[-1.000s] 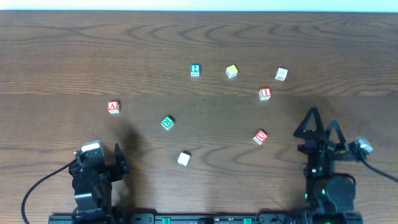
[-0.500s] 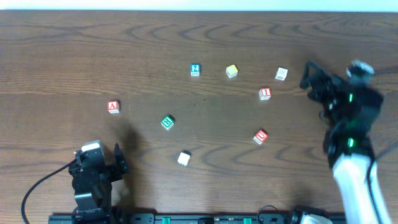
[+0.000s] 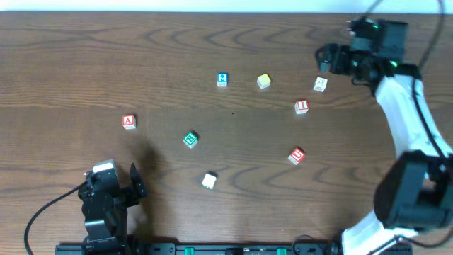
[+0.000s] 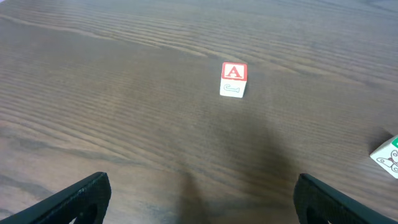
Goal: Spell out Ai2
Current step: 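Reach the right gripper forward to the red I block, then close the right gripper on the red I block and lift, then carry the red I block left and set it down mid-table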
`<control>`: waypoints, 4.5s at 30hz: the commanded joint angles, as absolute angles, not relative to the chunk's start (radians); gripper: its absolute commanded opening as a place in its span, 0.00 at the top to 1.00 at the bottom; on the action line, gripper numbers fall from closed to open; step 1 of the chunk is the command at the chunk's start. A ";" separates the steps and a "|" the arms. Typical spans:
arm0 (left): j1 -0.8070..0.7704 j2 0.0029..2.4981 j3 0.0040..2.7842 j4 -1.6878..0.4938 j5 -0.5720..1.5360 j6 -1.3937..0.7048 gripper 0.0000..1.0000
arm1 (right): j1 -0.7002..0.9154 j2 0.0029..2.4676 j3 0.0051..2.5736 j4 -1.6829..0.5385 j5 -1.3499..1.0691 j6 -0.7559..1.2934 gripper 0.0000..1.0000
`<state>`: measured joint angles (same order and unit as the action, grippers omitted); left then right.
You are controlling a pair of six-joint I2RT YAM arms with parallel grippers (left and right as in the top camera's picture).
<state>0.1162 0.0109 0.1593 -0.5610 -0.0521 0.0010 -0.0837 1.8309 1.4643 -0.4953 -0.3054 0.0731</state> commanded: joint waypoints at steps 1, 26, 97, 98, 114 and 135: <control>0.119 0.006 0.148 -0.560 -0.062 0.012 0.05 | -0.015 1.891 1.537 -0.550 -0.227 -0.052 0.07; 0.119 0.006 0.148 -0.560 -0.062 0.012 0.05 | 0.093 2.054 1.548 -0.907 -0.079 -0.057 0.16; 0.119 0.006 0.148 -0.560 -0.061 0.012 0.04 | 0.635 2.163 1.671 -0.865 0.174 0.770 0.81; 0.119 0.006 0.148 -0.560 -0.062 0.012 0.05 | 0.635 2.163 1.661 -0.851 0.164 0.770 0.80; 0.119 0.006 0.148 -0.560 -0.062 0.012 0.05 | 0.633 2.208 1.626 -0.764 0.127 0.694 0.72; 0.119 0.006 0.148 -0.560 -0.061 0.012 0.05 | 0.609 2.211 1.626 -0.762 0.131 0.649 0.60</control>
<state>0.1162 0.0109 0.1593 -0.5606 -0.0521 0.0010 0.6243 2.2021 1.6314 -0.7643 0.1242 0.6609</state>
